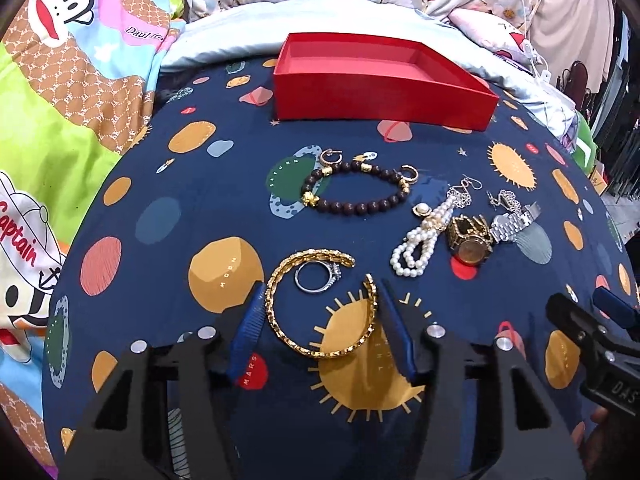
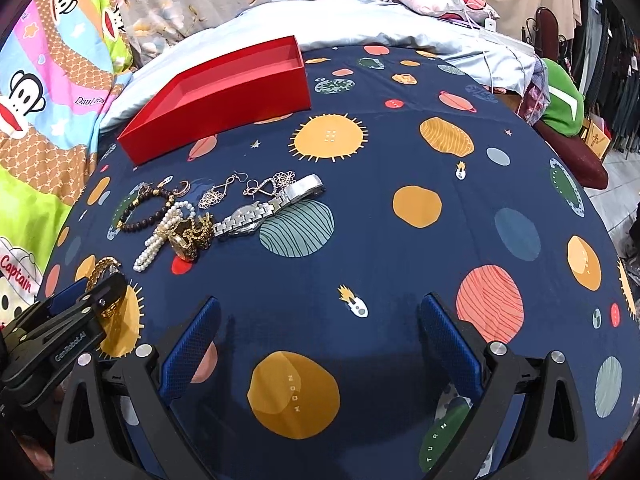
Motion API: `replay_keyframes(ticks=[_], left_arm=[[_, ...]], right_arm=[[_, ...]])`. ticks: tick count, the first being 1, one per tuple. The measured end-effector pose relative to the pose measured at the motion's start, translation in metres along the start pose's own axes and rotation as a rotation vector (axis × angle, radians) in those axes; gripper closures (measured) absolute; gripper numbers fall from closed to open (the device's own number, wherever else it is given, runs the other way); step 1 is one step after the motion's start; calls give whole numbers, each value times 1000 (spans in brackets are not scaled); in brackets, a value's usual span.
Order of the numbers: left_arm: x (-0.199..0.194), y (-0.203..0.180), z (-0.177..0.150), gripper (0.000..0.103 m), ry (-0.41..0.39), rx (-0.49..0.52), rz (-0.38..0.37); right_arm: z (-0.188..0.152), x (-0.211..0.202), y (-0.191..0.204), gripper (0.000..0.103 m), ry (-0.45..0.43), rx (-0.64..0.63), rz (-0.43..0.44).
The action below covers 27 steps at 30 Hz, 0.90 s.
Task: Organize jewelry
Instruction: 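Move left tool toward gold bangle while right tool approaches gold charm, then close left tool on gold bangle while right tool closes on gold charm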
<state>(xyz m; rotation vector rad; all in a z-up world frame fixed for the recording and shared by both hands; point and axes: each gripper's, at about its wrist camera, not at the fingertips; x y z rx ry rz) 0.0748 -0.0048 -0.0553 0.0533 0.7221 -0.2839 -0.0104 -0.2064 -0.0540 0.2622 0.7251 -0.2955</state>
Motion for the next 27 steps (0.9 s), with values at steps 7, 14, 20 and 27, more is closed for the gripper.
replay_keyframes(ticks=[7, 14, 20, 27], left_arm=[[-22, 8, 5, 49, -22, -43, -40], [-41, 12, 13, 49, -45, -83, -93], [-44, 20, 18, 49, -58, -86, -67], [-39, 40, 18, 49, -45, -123, -33]], right_arm=[[3, 1, 11, 11, -10, -44, 36], [6, 6, 21, 20, 3, -46, 85], [10, 13, 37, 36, 18, -58, 161], [15, 29, 63, 51, 36, -93, 231]])
Point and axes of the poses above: each gripper's, at about its wrist camera, not at the fingertips, and x roughly the way its jaws point, y to its left, z to its top, and after that the axes turned 12 degrees about -y, right-handed
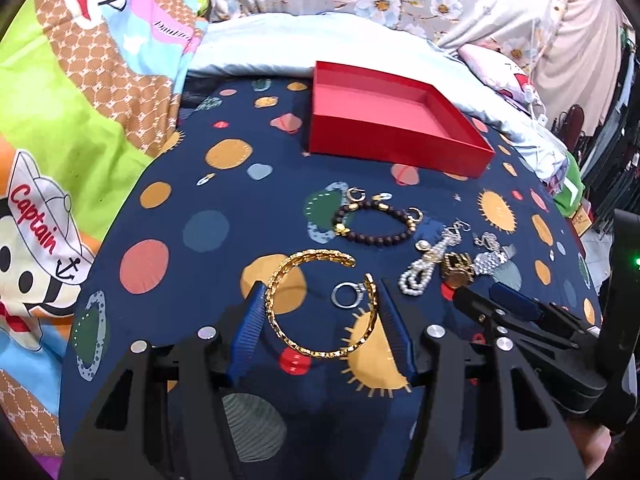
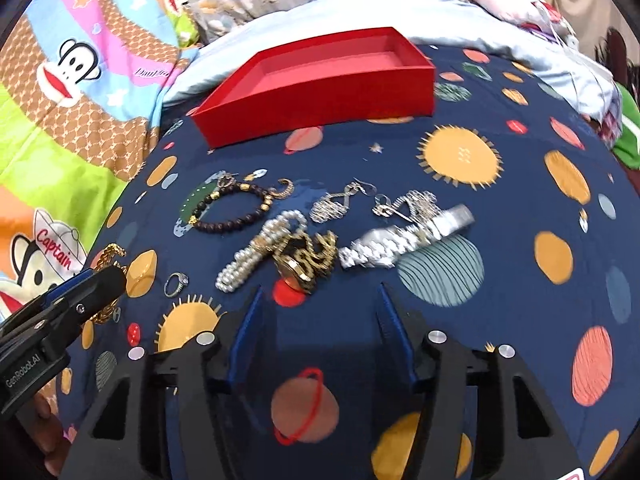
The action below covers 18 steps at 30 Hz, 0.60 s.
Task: Organize jewelry
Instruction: 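Close left tool on gold bangle while right tool closes on gold charm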
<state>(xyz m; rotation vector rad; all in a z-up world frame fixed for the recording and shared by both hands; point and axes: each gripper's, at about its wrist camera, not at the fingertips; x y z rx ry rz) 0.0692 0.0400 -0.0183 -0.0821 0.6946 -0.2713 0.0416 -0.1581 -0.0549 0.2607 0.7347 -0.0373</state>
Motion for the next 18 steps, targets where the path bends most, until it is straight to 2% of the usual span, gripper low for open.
replay_keyframes(ticks=[7, 9, 10, 11, 18], left_arm=[[5, 12, -2, 49, 11, -37, 17], [5, 12, -2, 49, 10, -37, 17], [5, 13, -2, 49, 11, -37, 16], [5, 13, -2, 49, 12, -39, 14], [5, 11, -1, 49, 12, -34, 7]], right_arm=[[7, 11, 2, 67, -11, -12, 0], [8, 13, 3, 77, -12, -16, 5], [8, 13, 3, 86, -12, -16, 11], [8, 14, 2, 88, -8, -13, 21], [6, 6, 1, 88, -12, 6, 52]])
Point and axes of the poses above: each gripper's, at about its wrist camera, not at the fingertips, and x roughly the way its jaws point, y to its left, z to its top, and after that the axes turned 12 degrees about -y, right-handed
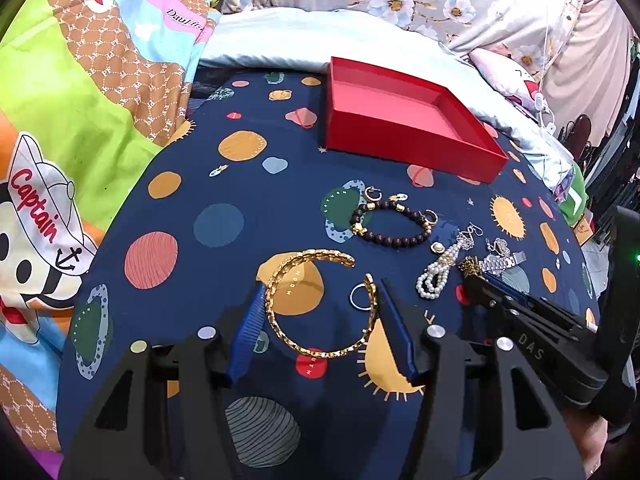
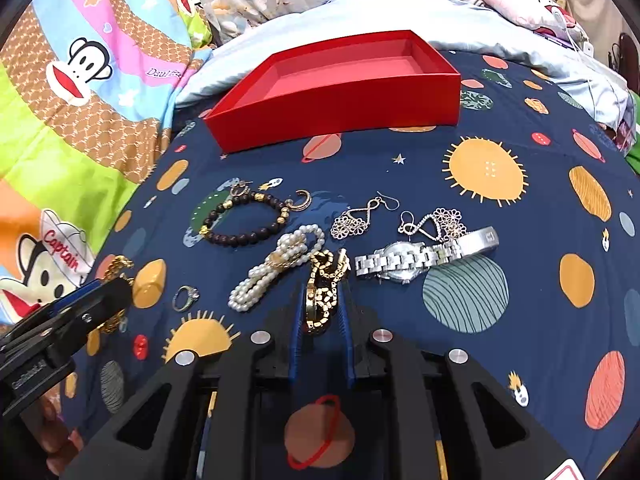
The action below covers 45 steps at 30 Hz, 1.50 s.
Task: Organize jewelry
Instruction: 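Close left tool on gold bangle while right tool closes on gold charm, then carry bangle and charm into red tray and open both tools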
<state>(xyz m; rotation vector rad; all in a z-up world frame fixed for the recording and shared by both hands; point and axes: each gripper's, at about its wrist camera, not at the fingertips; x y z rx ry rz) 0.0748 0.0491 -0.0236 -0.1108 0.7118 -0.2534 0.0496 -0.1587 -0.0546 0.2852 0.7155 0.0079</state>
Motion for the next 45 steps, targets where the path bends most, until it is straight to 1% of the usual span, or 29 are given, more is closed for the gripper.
replay_keyframes(ticks=[6, 10, 14, 18, 20, 22, 25, 26, 27, 29, 31, 33, 36, 38, 42, 44, 45], left_arm=[[-5, -5, 8, 49, -19, 12, -4], [-8, -10, 20, 49, -40, 19, -20], [-3, -18, 37, 49, -62, 41, -32], [14, -27, 66, 49, -85, 59, -46], [29, -33, 88, 48, -101, 69, -60], [44, -38, 106, 48, -113, 82, -48], [78, -50, 143, 48, -137, 103, -40], [90, -53, 154, 48, -139, 103, -55], [99, -55, 162, 48, -136, 97, -52], [121, -62, 181, 48, -139, 103, -74], [146, -71, 198, 49, -140, 135, -59], [164, -77, 209, 50, -149, 156, -40], [189, -87, 222, 50, -166, 182, -43], [204, -92, 227, 50, -156, 190, -57], [226, -99, 232, 50, -135, 207, -44], [229, -99, 232, 47, -126, 196, -44], [228, -97, 232, 40, -128, 186, -43]], right_arm=[[10, -27, -2, 88, -38, 20, 28], [28, -47, -5, 88, -89, 4, 31], [54, -55, -11, 88, -135, -14, 39], [91, -43, -24, 88, -167, -27, 52], [118, -25, -34, 88, -176, -32, 53], [140, -5, -42, 88, -169, -24, 59], [175, 31, -53, 88, -162, -14, 61], [188, 44, -57, 88, -155, -13, 56], [195, 54, -58, 88, -147, -14, 55], [216, 78, -63, 88, -131, -7, 58], [231, 96, -66, 88, -124, -3, 54], [240, 113, -67, 88, -116, -8, 46], [255, 140, -67, 88, -95, -16, 41], [259, 152, -66, 88, -84, -28, 30], [262, 174, -66, 88, -51, -49, 9], [262, 175, -64, 82, -60, -73, -13], [262, 174, -63, 79, -69, -91, -32]])
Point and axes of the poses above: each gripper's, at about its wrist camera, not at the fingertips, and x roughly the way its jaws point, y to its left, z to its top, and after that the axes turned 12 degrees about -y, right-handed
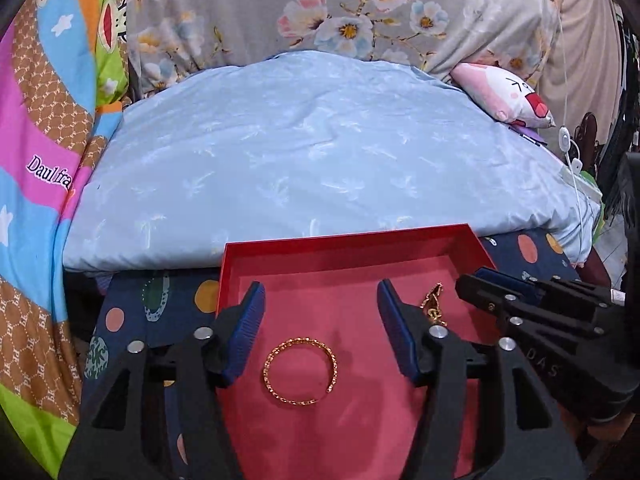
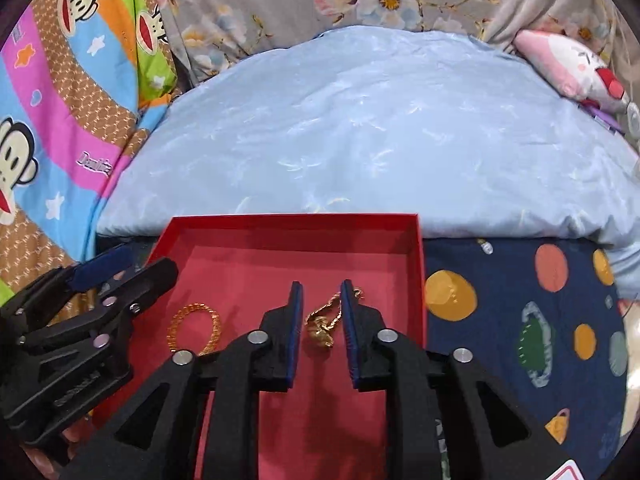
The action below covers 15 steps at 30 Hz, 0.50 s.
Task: Organize jewelry
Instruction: 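Carry bangle and charm into red tray and open both tools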
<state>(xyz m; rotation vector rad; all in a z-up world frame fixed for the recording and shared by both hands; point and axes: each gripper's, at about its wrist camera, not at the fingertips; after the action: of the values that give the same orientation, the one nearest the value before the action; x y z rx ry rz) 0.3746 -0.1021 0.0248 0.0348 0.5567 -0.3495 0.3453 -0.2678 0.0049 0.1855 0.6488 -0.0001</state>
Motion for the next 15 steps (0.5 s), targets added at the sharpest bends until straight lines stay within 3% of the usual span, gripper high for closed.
replay_keyframes(ticks=[2, 9, 15], left_arm=[[-6, 3, -1, 26, -13, -11, 20], [-47, 15, -14, 26, -21, -20, 39], [-99, 20, -46, 26, -21, -6, 66]], right_arm=[[0, -9, 0, 67, -27, -11, -16], [-17, -66, -2, 66, -79, 4, -5], [-62, -137, 3, 60, -109, 23, 2]])
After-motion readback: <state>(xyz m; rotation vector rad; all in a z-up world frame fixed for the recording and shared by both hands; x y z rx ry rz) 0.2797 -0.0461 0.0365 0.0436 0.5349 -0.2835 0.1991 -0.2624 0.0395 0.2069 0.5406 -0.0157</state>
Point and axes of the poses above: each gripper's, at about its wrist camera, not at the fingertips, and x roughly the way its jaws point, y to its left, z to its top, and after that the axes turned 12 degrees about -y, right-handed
